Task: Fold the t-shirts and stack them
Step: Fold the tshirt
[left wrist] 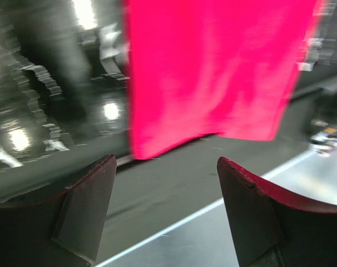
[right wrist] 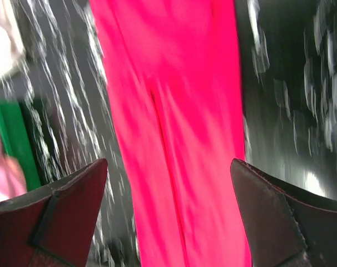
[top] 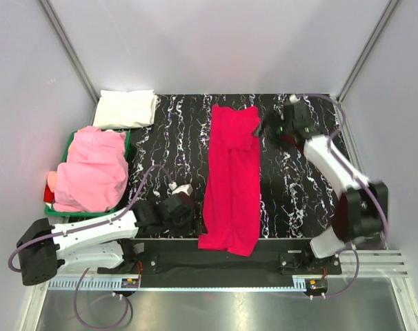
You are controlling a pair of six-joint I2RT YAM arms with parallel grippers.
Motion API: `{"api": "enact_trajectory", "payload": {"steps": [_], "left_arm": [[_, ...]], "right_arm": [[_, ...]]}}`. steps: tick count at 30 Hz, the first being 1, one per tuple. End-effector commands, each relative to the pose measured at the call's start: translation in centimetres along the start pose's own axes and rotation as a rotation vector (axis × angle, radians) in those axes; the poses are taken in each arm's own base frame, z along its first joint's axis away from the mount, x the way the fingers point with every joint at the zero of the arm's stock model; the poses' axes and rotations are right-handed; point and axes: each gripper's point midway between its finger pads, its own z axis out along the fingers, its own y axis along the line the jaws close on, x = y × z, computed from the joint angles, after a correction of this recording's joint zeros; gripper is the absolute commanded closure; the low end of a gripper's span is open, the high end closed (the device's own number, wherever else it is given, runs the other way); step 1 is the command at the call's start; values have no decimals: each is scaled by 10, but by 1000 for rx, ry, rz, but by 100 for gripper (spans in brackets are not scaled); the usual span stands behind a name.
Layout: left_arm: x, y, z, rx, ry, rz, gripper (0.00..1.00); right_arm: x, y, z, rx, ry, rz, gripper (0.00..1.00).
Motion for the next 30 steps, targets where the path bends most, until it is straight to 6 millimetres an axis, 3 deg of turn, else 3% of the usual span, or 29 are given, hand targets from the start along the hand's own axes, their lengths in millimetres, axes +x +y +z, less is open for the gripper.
{"api": "enact_trajectory", "payload": {"steps": [1, 2, 3, 4, 6, 9, 13, 17, 20, 26, 30], "left_arm": [[-13, 1, 6, 29, -68, -9, 23], [-13, 5, 9, 22, -64, -15, 23], [-13, 7, 13, 24, -63, -15, 23], [-12, 7, 15, 29, -57, -17, 24], [-15, 9, 21, 32, -61, -23, 24], [-25, 7, 26, 40, -85, -17, 25], [-53, -14, 26, 87, -143, 8, 28], [-79, -27, 38, 83, -140, 37, 29], [-95, -33, 53, 87, -126, 32, 30], [-110, -28, 88, 86, -60, -9, 32], [-113, -22, 107, 80, -10, -31, 33]], "right_arm": [[112, -64, -33, 196, 146, 93, 2], [132, -72, -41, 203, 171, 145, 3], [173, -96, -47, 243, 236, 152, 4], [179, -93, -62, 197, 215, 160, 5], [213, -113, -74, 226, 267, 213, 6], [230, -110, -84, 144, 277, 239, 12], [223, -84, -77, 1, 271, 217, 16], [198, -54, -61, -100, 221, 182, 21], [191, -44, -42, -109, 240, 176, 21], [189, -37, 6, -85, 301, 161, 20], [194, -54, 33, 32, 343, 153, 21]]}}
